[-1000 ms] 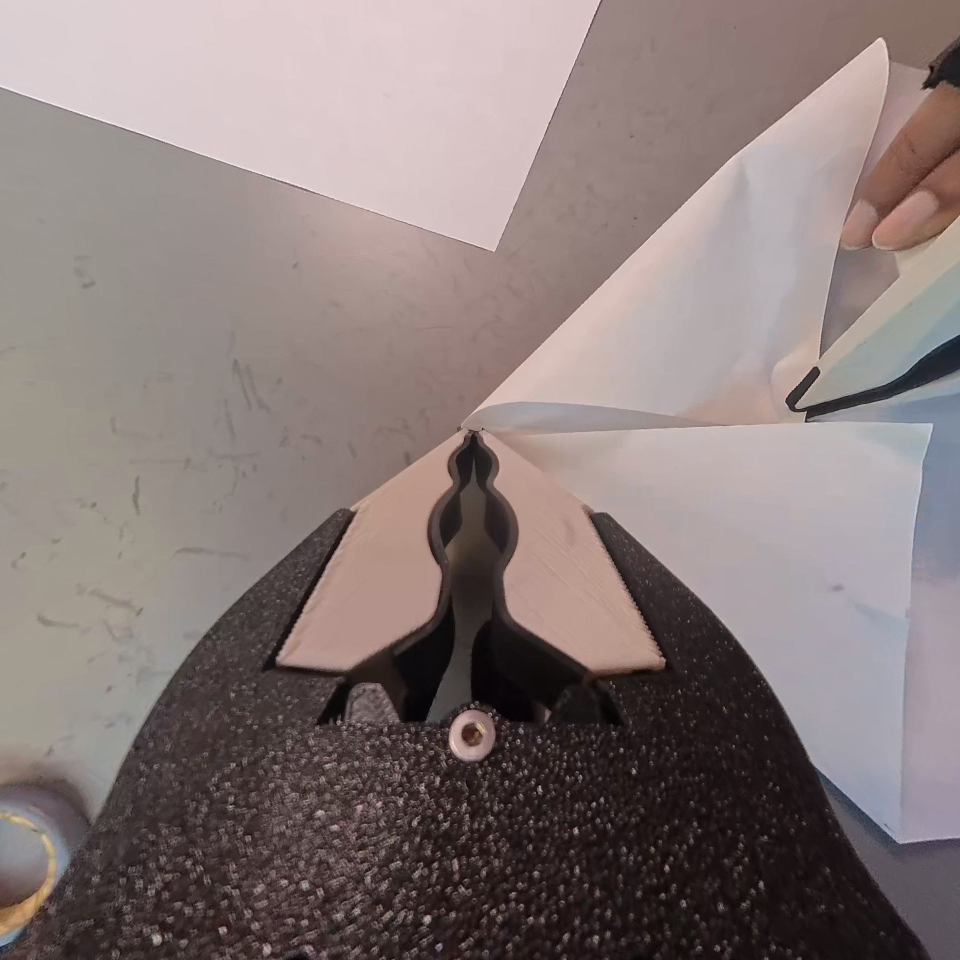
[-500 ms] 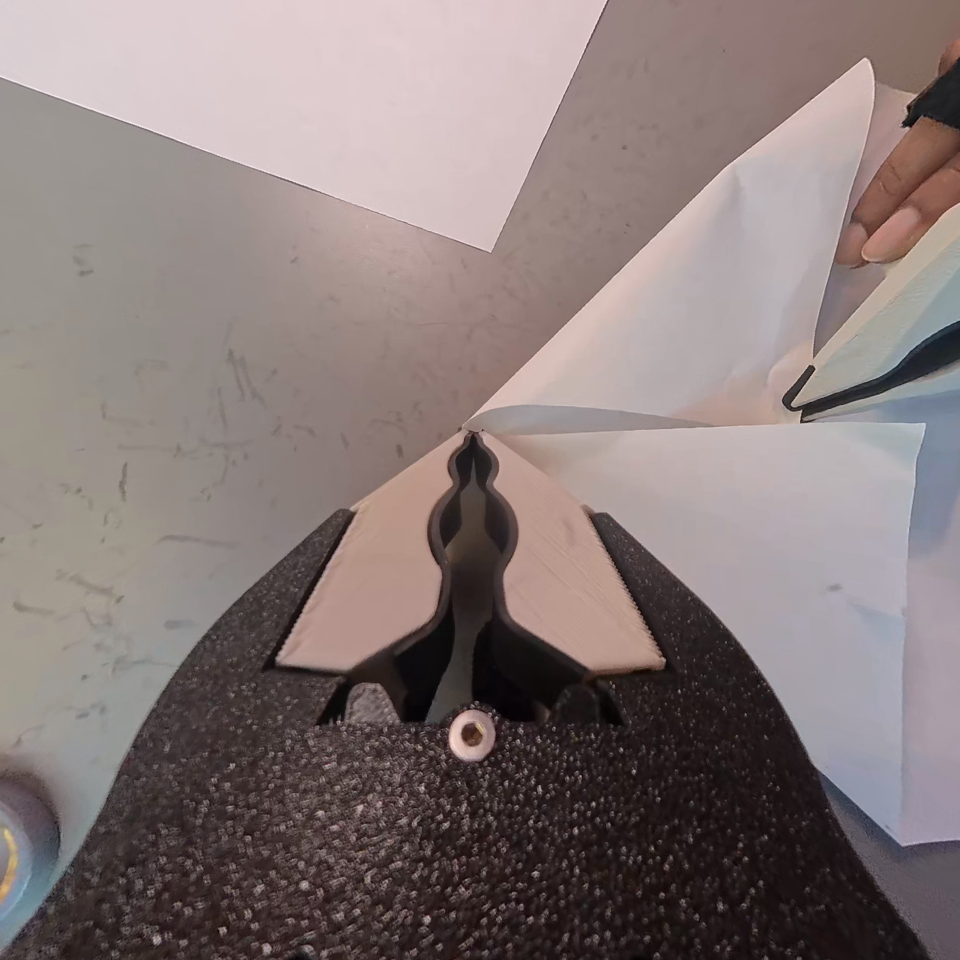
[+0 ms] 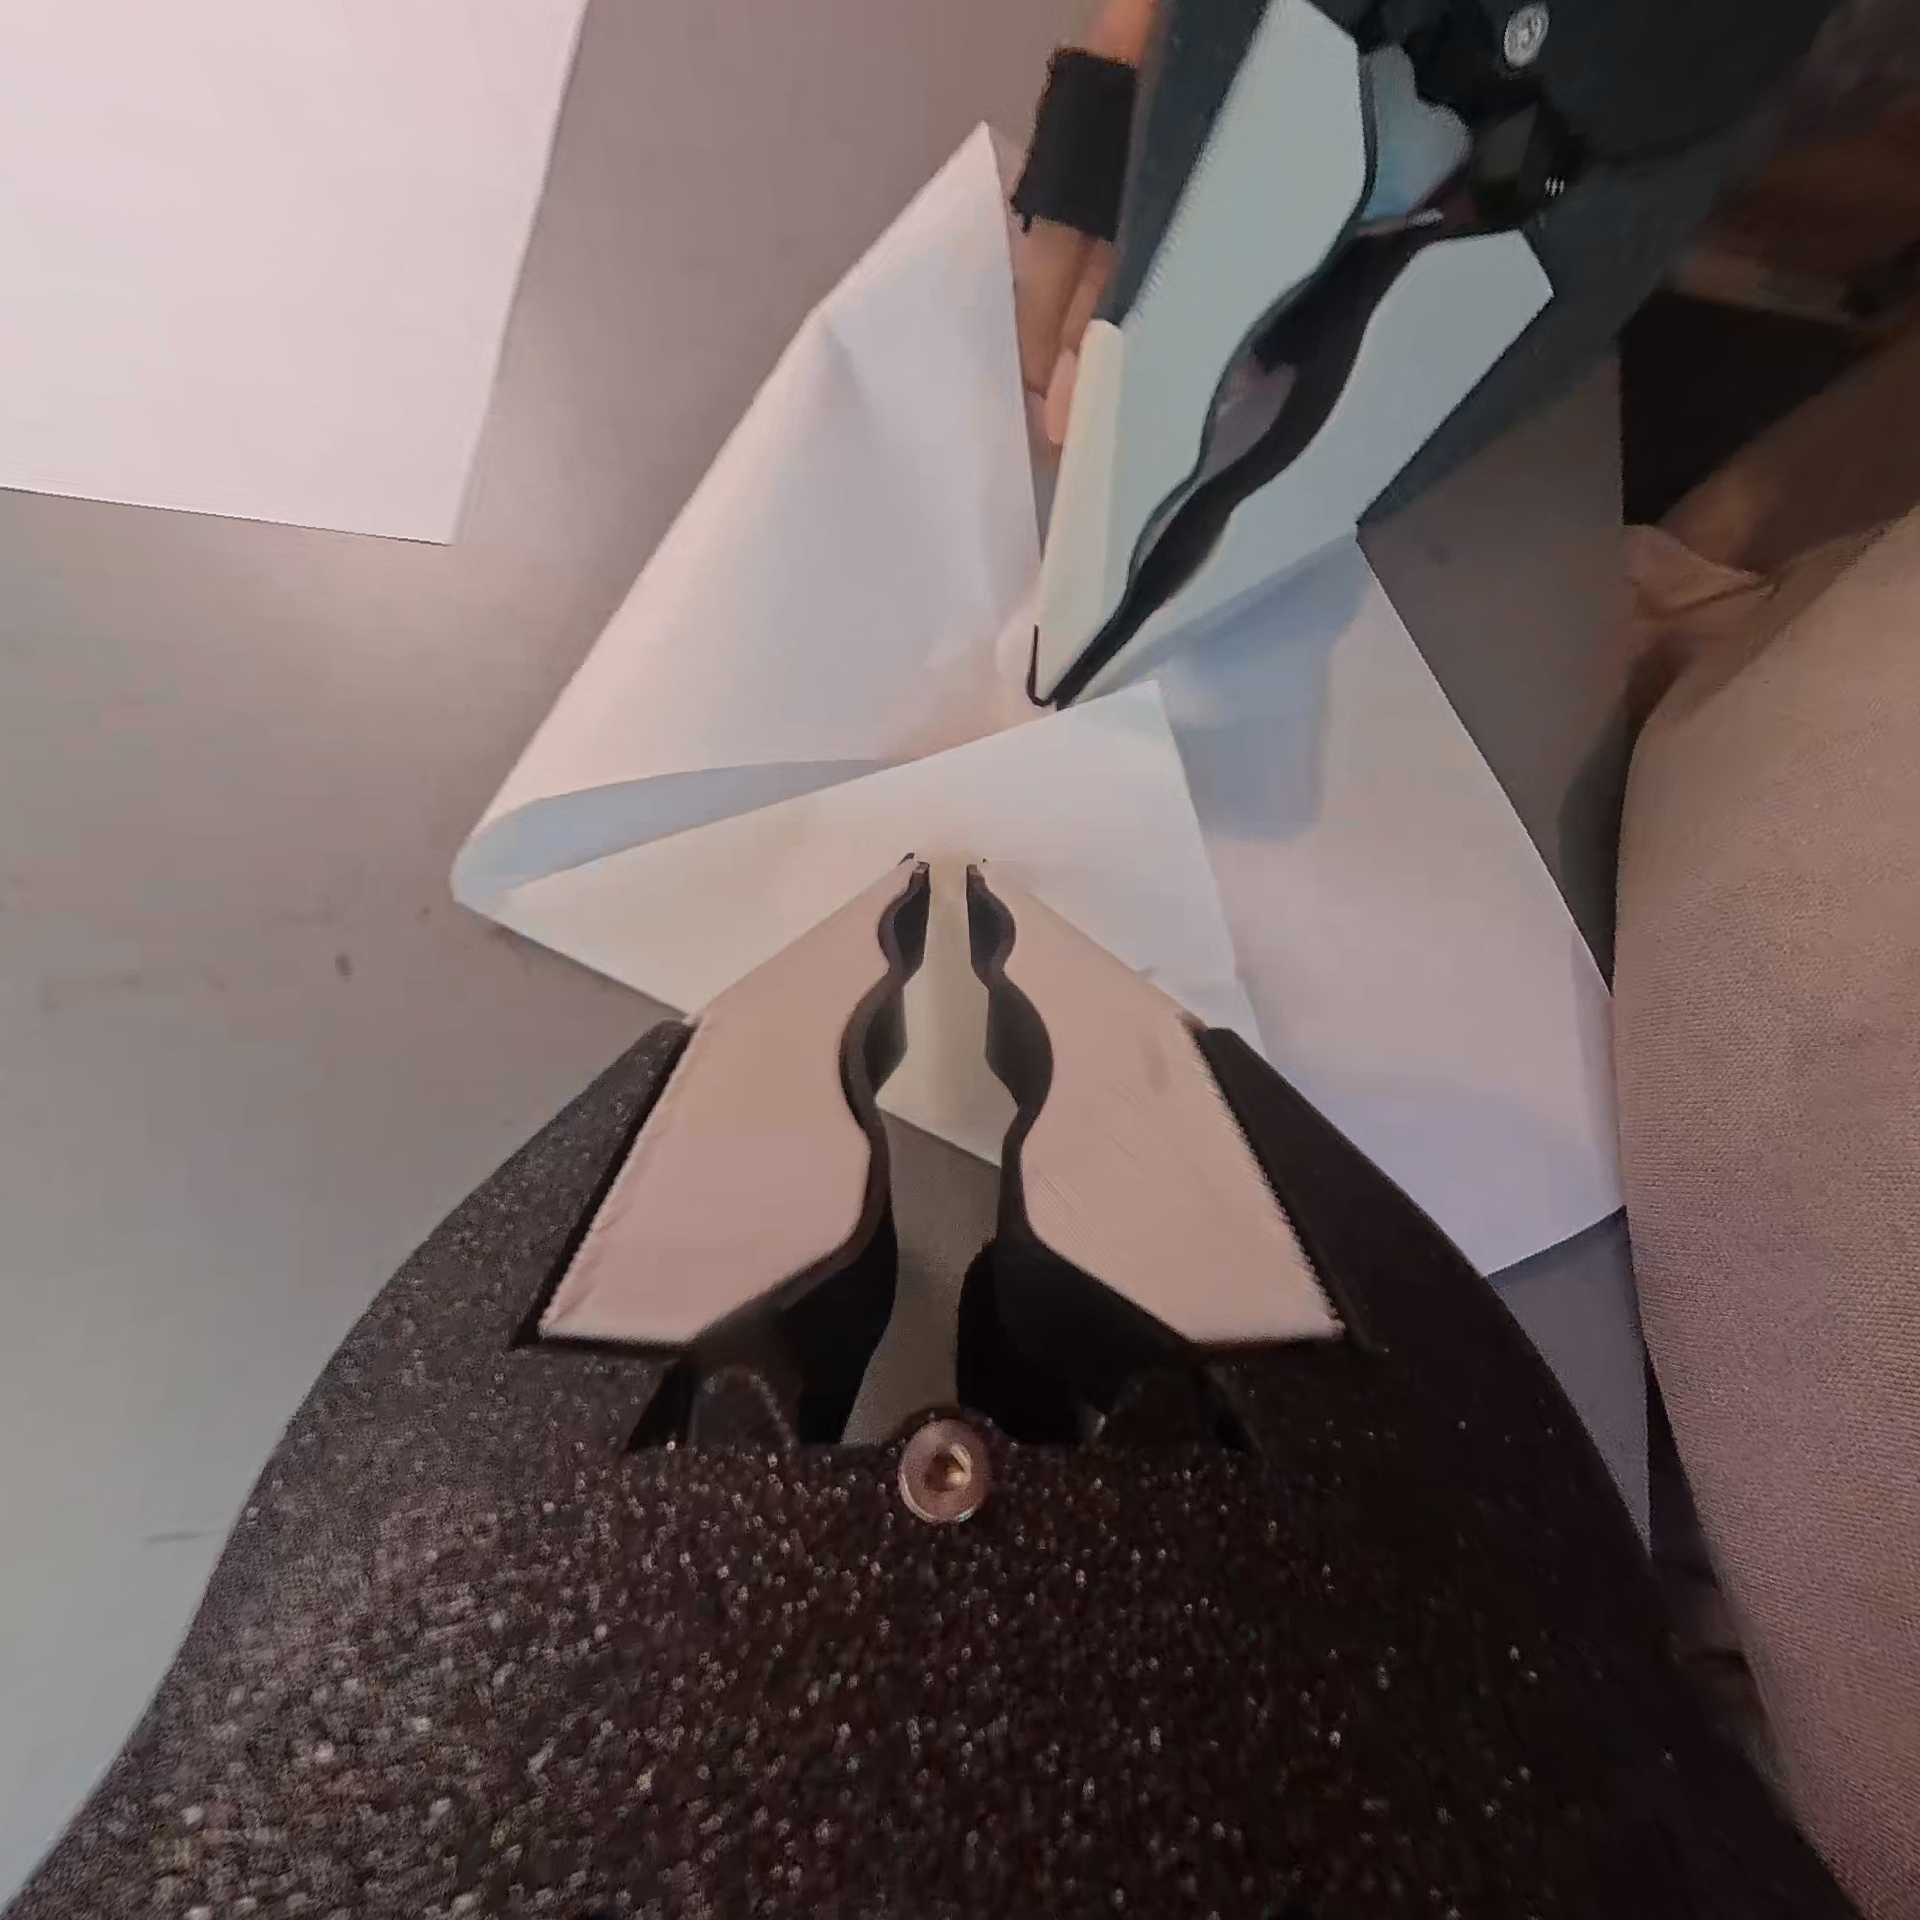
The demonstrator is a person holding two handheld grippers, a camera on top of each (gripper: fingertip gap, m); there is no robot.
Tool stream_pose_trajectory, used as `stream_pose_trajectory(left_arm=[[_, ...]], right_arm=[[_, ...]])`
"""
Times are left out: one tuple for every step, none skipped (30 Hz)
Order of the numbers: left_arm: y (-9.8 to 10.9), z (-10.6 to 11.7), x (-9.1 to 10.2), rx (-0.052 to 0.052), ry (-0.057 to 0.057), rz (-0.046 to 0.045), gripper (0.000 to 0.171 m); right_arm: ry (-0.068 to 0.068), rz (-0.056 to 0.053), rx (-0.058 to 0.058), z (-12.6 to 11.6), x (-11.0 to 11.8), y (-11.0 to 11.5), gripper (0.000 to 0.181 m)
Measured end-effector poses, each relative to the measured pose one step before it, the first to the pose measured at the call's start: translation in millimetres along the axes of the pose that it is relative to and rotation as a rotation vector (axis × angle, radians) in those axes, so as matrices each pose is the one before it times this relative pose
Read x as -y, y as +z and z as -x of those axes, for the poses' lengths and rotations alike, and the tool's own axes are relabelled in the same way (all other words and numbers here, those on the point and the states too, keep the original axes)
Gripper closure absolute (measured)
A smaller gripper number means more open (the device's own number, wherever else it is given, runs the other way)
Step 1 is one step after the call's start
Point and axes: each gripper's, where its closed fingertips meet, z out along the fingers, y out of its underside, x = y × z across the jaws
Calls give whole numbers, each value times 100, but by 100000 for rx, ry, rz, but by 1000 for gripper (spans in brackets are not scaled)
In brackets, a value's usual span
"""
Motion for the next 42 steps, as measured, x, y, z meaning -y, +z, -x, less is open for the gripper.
stream_pose_trajectory(left_arm=[[512, -152, -466, 683, 1985, 3285, 164], [357, 72, -295, 1872, 2118, 2168, 163], [74, -92, 211, 1022, 1837, -822, 165], [54, -44, -36, 1152, 1282, 1038, 165], [10, 0, -28, 1168, 907, 795, 165], [22, 2, 4, 853, 123, 339, 164], [16, -1, 7, 473, -557, -79, 164], [6, 8, 3, 117, -924, -426, 164], [0, -1, -12, -263, -1307, -714, 164], [3, 6, 2, -528, -1308, -827, 164], [-5, 1, -12, -594, -861, -697, 164], [-1, 9, 1, -528, -870, -345, 164], [12, 0, 0, -203, -532, 38, 164], [5, 8, 4, 229, 424, 186, 164], [13, 7, 12, 427, 809, 157, 165], [16, 6, 11, 398, 467, 33, 165], [15, -7, 5, 250, 314, -90, 165], [-3, 7, -7, 98, 254, -171, 165], [12, 7, 10, 82, 159, -188, 165], [14, 0, 11, 153, 310, -182, 165], [18, 15, 8, 227, 562, -77, 165], [10, 24, 8, 330, 770, 23, 165], [11, 36, 9, 486, 1027, 44, 165], [11, 42, 26, 681, 1214, 37, 165], [20, 41, 30, 924, 1632, -7, 164], [18, 32, 20, 853, 2269, 11, 164], [1, -2, 7, 545, 2611, 92, 164], [1, -22, -3, 44, 1905, 146, 165], [-5, -13, -11, -583, 300, 210, 165], [5, 2, -7, -1125, -1102, 196, 165], [-3, 13, -6, -1297, -1742, 40, 165], [-3, 49, 10, -1088, -1930, -96, 164], [-2, 79, 11, -675, -1695, -140, 162], [-25, 84, -17, -375, -1157, 6, 161], [-82, 85, -33, -185, -575, 277, 160], [-161, 147, -2, 70, -136, 306, 160], [-274, 105, 150, -320, 369, -279, 160], [-375, 25, 305, -793, 1027, -934, 161], [-425, 55, 448, -462, 1536, -1600, 162], [-385, 138, 581, 195, 1430, -2218, 164], [-250, 104, 628, 95, 1012, -2339, 164], [-58, 14, 626, -194, 933, -2270, 164]], right_arm=[[-841, -109, -93, 32, 37, 0, 181], [-566, -111, -86, 28, 0, -22, 181], [-15, -301, 172, 32, 8, -30, 181], [676, -455, 283, 29, 6, -33, 181], [718, -749, 611, 101, 30, -29, 181], [107, -702, 327, 88, 23, -11, 181], [-745, -348, -233, 30, -4, -14, 181], [-1719, -244, -233, 50, 12, -28, 181], [-2929, -304, -167, 105, 27, -53, 181], [-3557, -134, -622, 58, -3, -61, 181], [-3359, -214, -361, 81, 10, -65, 181], [-2377, -94, -317, 51, -26, -60, 181], [-1436, -167, -21, 48, -2, -44, 181], [-1156, -211, -94, 27, -4, -12, 181], [-1329, -44, -317, 12, -13, -3, 181], [-1849, 67, -425, -8, -16, -12, 181], [-2718, 98, -613, -15, -28, -27, 181], [-3053, 120, -821, -31, -46, -34, 181], [-2811, 283, -751, -51, -43, -8, 181], [-2494, 324, -447, -3, 0, 5, 181], [-2506, 603, -533, -21, 11, 22, 181], [-2740, 817, -722, -31, -2, 10, 181], [-2734, 954, -794, -29, -11, 17, 181], [-2422, 1002, -687, -13, 3, 5, 181], [-1776, 1055, -359, -11, -12, 1, 181], [-1443, 884, -12, 4, 2, -18, 181], [-1354, 617, 123, 10, -9, -12, 181], [-975, 460, 148, -1, 4, 4, 181], [-877, 352, 96, -2, 7, 4, 181], [-845, 297, 35, 2, 8, -7, 181], [-1097, 301, -192, -1, 3, -12, 181], [-1585, 131, -500, -3, 18, -9, 181], [-1592, -59, -568, -1, 16, -11, 181], [-1195, -217, -420, 2, 18, -8, 181], [-794, -377, -240, 16, 16, -13, 181], [-290, -416, -44, 22, 6, -17, 181], [19, -340, 82, 29, 12, -27, 181], [-163, -317, -14, 15, 2, -30, 181], [-342, -353, -134, 17, 4, -17, 181], [-217, -370, -121, 14, 13, -29, 181], [15, -489, -2, 36, 11, -33, 181], [230, -658, 25, 39, 8, -33, 181]])
